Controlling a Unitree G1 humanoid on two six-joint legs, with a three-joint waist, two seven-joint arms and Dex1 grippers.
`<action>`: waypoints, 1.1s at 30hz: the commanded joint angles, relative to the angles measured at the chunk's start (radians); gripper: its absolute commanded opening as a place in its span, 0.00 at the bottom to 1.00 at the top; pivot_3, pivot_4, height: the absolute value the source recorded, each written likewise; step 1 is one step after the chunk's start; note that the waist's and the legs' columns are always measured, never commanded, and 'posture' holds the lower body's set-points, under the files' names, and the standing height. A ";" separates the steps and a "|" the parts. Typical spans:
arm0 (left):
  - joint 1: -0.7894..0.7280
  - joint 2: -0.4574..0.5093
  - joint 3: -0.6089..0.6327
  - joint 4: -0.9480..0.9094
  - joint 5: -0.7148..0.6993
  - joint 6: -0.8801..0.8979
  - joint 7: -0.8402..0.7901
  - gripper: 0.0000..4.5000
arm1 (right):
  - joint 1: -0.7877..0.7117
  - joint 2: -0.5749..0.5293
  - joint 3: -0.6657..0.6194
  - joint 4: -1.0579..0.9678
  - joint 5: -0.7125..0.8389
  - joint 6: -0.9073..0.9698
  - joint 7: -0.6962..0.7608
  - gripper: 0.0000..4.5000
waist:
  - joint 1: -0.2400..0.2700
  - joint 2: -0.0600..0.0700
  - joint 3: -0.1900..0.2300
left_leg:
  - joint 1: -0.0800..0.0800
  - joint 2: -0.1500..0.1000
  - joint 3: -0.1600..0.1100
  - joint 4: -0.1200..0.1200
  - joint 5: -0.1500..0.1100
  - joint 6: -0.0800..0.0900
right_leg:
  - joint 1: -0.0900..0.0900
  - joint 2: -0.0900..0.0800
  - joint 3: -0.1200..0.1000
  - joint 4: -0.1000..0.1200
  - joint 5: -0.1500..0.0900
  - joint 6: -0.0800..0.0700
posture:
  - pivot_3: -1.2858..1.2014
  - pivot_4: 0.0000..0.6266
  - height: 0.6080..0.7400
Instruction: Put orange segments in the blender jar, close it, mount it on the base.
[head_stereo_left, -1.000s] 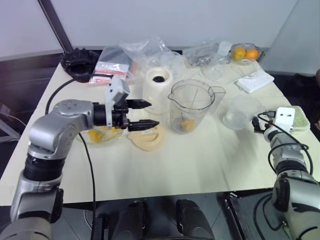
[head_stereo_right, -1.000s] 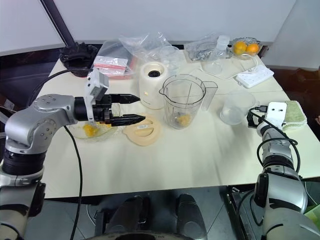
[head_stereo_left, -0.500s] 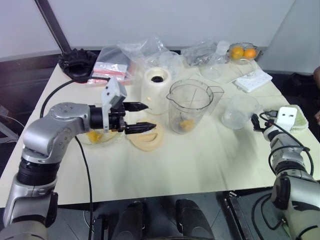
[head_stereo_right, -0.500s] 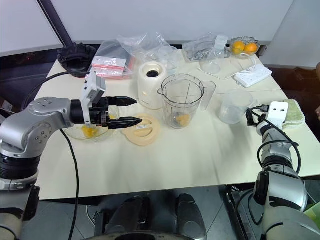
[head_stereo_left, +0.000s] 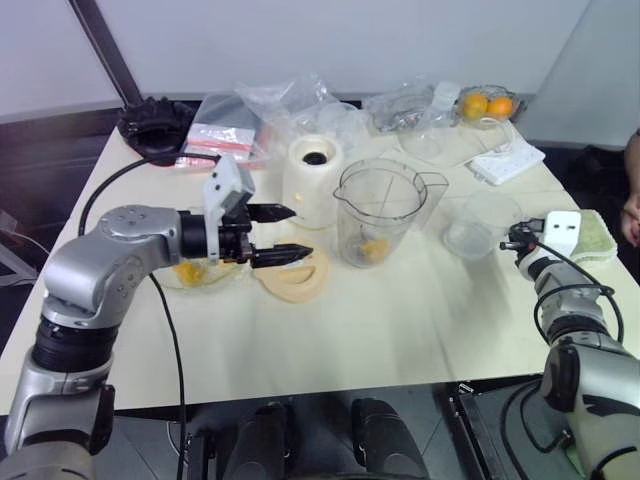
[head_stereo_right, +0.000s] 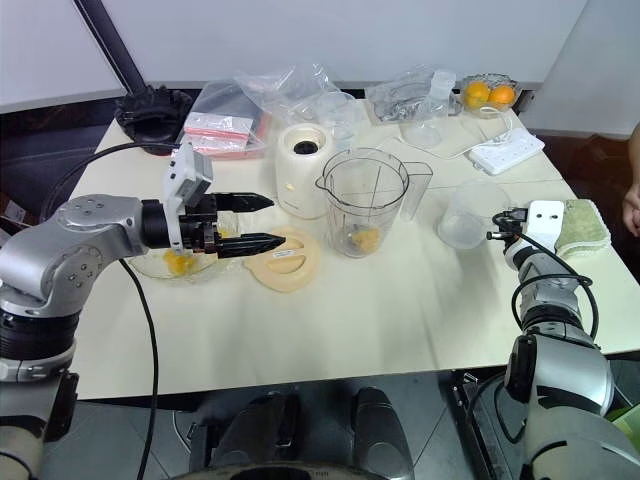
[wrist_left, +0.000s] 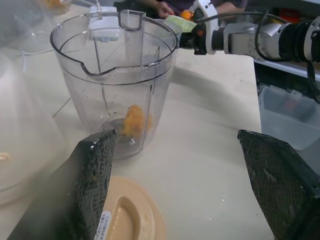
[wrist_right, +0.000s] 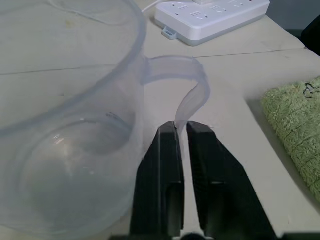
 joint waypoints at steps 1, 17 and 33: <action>-0.016 0.000 0.017 -0.035 -0.019 -0.001 0.012 0.90 | 0.000 -0.011 -0.002 -0.021 0.001 -0.018 0.012 0.00 | 0.000 0.000 0.000 | 0.000 0.000 0.000 0.000 0.000 0.000 | 0.000 0.000 0.000 0.000 0.000 0.000 | 0.52 0.24 1.00; -0.026 -0.024 -0.008 -0.033 -0.029 -0.003 0.039 0.90 | 0.122 0.045 -0.026 -0.163 0.067 -0.028 0.067 0.00 | 0.000 0.000 0.000 | 0.000 0.000 0.000 0.000 0.000 0.000 | 0.000 0.000 0.000 -0.001 0.000 0.000 | 0.52 0.24 1.00; -0.001 -0.035 -0.009 -0.033 -0.023 -0.017 0.039 0.90 | 0.190 0.035 -0.033 -0.225 0.069 0.025 -0.006 0.00 | 0.007 0.000 0.000 | 0.001 0.000 -0.001 0.000 0.000 0.000 | 0.005 0.000 -0.001 -0.007 -0.001 -0.001 | 0.52 0.24 1.00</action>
